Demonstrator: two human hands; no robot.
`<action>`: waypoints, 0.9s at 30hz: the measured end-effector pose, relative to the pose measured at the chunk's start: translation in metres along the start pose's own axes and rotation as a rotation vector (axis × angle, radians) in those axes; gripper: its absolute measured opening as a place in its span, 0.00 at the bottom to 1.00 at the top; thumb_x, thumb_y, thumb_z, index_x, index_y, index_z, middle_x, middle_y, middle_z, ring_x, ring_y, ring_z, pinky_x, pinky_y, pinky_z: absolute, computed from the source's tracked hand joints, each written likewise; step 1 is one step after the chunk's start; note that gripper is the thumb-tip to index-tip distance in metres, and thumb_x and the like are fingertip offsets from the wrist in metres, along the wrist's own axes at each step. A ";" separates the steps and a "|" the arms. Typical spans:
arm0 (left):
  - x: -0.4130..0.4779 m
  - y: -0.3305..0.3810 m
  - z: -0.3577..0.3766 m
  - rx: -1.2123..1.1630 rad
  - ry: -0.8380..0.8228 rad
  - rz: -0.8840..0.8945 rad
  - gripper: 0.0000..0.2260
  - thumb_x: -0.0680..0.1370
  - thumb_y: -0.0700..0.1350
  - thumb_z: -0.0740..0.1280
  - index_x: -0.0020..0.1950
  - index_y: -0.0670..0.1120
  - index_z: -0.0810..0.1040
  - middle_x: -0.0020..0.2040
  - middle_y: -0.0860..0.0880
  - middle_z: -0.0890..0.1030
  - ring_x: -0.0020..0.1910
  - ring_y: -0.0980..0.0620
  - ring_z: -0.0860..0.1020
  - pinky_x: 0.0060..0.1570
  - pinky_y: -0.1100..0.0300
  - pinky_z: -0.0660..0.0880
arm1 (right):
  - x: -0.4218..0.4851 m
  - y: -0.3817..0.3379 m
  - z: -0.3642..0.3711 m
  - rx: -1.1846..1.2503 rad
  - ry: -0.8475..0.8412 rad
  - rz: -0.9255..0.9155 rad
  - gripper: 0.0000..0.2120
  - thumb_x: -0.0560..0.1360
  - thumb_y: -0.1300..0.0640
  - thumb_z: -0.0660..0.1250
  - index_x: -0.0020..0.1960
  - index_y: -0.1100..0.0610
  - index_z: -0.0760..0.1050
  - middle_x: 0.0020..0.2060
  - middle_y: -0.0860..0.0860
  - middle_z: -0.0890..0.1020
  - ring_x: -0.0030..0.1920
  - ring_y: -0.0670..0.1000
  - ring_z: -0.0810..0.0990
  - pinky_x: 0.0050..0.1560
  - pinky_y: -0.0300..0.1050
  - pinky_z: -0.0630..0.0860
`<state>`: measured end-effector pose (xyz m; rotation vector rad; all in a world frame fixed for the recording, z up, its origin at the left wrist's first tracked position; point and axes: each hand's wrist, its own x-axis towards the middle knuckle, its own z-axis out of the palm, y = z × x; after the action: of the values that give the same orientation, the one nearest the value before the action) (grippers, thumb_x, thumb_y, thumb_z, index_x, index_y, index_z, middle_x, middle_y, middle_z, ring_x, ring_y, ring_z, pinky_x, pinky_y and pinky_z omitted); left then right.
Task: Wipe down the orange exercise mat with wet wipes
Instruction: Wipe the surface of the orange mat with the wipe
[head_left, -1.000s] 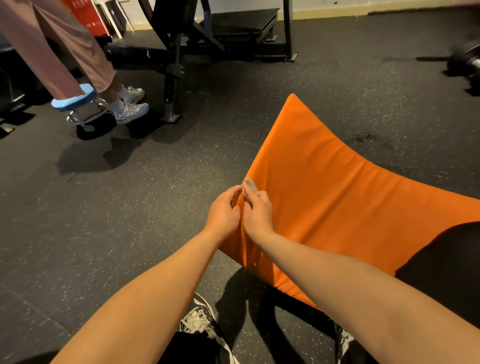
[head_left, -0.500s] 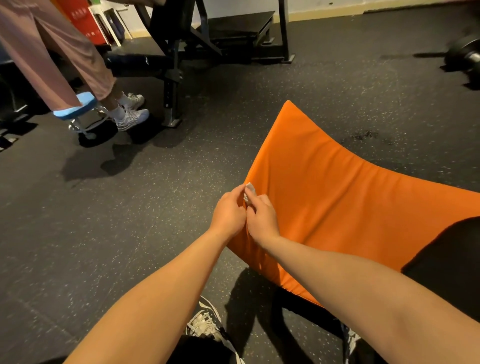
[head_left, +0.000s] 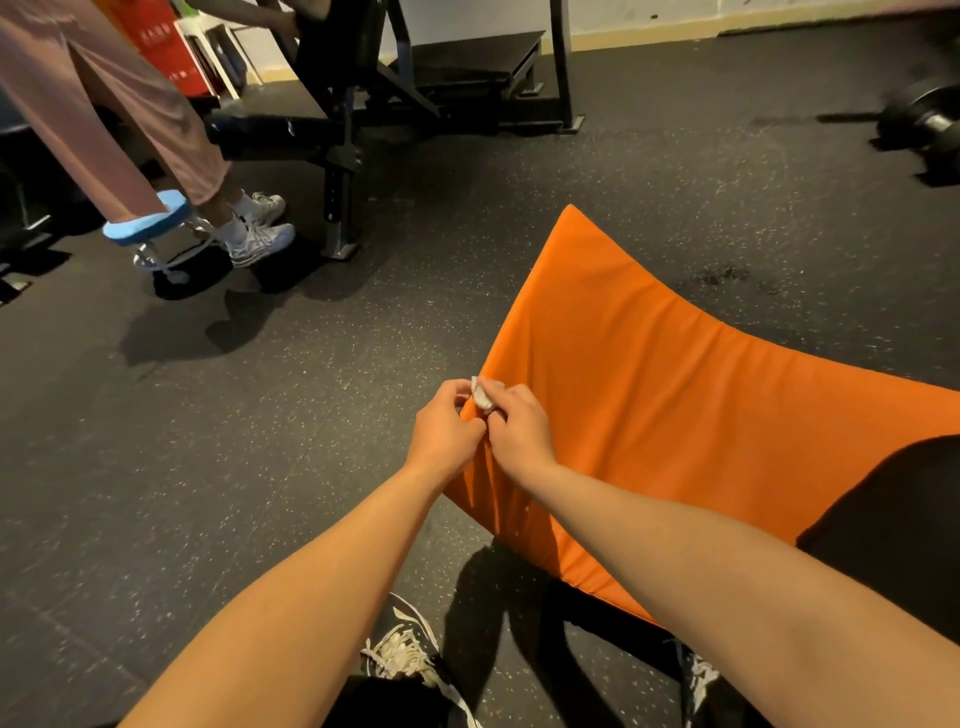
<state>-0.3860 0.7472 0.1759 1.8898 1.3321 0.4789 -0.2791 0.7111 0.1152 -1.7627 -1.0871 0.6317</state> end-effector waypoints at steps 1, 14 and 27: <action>-0.002 -0.001 -0.001 0.006 -0.009 0.005 0.20 0.75 0.39 0.68 0.65 0.53 0.75 0.57 0.55 0.79 0.51 0.59 0.77 0.45 0.68 0.71 | 0.009 -0.003 -0.004 0.006 0.029 0.025 0.24 0.80 0.66 0.60 0.73 0.51 0.75 0.56 0.54 0.76 0.62 0.57 0.75 0.64 0.38 0.65; -0.006 -0.017 -0.007 -0.040 -0.081 -0.014 0.22 0.78 0.38 0.66 0.70 0.53 0.75 0.64 0.55 0.78 0.62 0.56 0.75 0.59 0.60 0.71 | -0.010 -0.006 -0.006 -0.014 -0.028 -0.018 0.20 0.78 0.65 0.64 0.68 0.53 0.78 0.57 0.54 0.80 0.58 0.53 0.77 0.59 0.39 0.68; -0.005 -0.031 -0.013 -0.060 -0.065 -0.016 0.26 0.76 0.36 0.66 0.72 0.56 0.74 0.62 0.57 0.81 0.58 0.58 0.79 0.55 0.61 0.76 | -0.016 -0.005 0.004 -0.012 -0.126 -0.036 0.24 0.79 0.66 0.63 0.72 0.49 0.75 0.53 0.48 0.74 0.55 0.47 0.73 0.55 0.32 0.63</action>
<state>-0.4161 0.7522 0.1615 1.8290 1.2756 0.4413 -0.2914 0.6996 0.1177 -1.7289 -1.2081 0.7235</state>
